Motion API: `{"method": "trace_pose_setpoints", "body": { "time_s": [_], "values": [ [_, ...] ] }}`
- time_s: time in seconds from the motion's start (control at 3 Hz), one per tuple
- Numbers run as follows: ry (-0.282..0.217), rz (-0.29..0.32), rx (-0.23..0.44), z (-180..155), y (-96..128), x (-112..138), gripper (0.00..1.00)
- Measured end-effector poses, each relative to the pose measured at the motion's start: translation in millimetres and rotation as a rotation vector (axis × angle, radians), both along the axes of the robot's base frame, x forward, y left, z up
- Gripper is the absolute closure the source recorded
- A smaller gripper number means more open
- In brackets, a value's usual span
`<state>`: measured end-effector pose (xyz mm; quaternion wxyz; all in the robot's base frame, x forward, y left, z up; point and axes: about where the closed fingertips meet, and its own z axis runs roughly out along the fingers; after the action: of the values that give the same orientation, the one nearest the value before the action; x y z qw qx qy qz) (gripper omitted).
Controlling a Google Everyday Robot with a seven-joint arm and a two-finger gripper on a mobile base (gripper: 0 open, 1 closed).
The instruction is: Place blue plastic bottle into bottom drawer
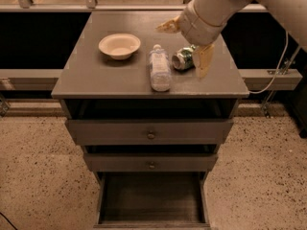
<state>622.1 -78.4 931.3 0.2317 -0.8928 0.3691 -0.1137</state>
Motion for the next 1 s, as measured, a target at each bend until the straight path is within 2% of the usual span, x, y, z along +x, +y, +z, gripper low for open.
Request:
{"method": "trace_pose_setpoints", "body": {
  "time_s": [0.33,0.67,1.0],
  "values": [
    [0.017,0.101,-0.035,-22.7,7.0,17.0,0.00],
    [0.032,0.184,-0.038,-40.4,7.3,25.0,0.00],
    [0.042,0.292,-0.056,-56.4,14.7,29.4,0.00]
  ]
}}
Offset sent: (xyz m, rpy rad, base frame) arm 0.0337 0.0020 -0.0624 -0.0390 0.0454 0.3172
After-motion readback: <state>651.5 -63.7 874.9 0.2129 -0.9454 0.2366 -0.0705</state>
